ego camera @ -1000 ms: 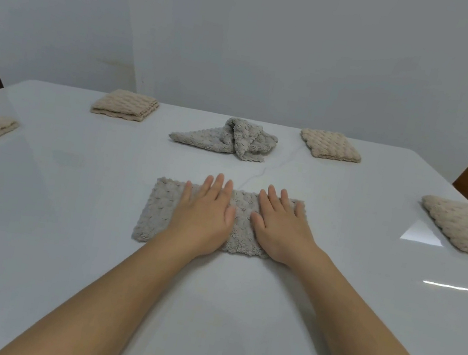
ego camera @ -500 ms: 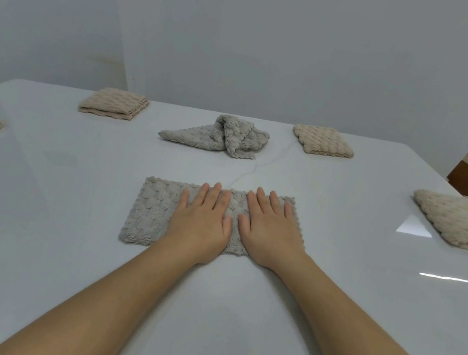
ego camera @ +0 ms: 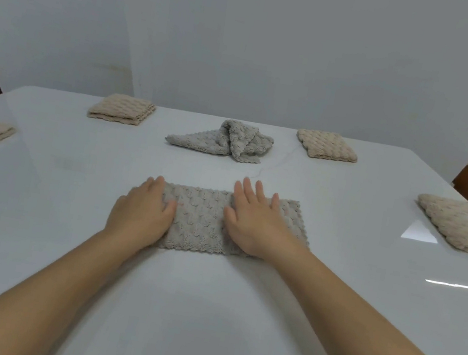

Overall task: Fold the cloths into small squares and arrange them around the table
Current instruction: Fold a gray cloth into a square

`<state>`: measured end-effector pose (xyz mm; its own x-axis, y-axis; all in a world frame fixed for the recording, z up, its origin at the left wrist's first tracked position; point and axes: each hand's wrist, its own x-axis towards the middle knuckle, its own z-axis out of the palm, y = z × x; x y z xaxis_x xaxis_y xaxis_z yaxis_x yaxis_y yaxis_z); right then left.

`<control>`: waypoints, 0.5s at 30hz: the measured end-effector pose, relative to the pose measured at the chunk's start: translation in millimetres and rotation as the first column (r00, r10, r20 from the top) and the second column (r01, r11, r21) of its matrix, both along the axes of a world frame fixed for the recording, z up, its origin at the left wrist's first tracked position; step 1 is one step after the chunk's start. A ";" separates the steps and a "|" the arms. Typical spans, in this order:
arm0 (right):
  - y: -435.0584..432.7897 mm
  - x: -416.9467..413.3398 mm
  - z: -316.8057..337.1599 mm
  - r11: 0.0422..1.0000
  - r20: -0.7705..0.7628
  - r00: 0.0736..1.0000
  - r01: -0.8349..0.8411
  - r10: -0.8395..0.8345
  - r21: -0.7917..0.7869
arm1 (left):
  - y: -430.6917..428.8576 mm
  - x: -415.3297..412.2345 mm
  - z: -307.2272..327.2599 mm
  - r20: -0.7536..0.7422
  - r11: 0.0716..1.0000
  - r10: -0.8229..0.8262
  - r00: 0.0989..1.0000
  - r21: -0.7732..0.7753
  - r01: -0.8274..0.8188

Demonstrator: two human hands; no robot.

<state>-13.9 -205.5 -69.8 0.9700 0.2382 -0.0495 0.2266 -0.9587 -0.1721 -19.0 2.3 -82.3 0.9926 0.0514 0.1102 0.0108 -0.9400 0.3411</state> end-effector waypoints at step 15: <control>28.5 -5.6 -25.2 0.998 0.020 0.998 -0.052 0.052 -0.033 | 25.7 32.8 48.2 -0.714 0.866 0.049 0.698 -0.318 -0.386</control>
<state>-19.5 -177.0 -95.0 0.9573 0.2868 -0.0379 0.2794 -0.9506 -0.1355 13.8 27.9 -34.1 0.7397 0.1479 -0.6565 0.5760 -0.6435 0.5040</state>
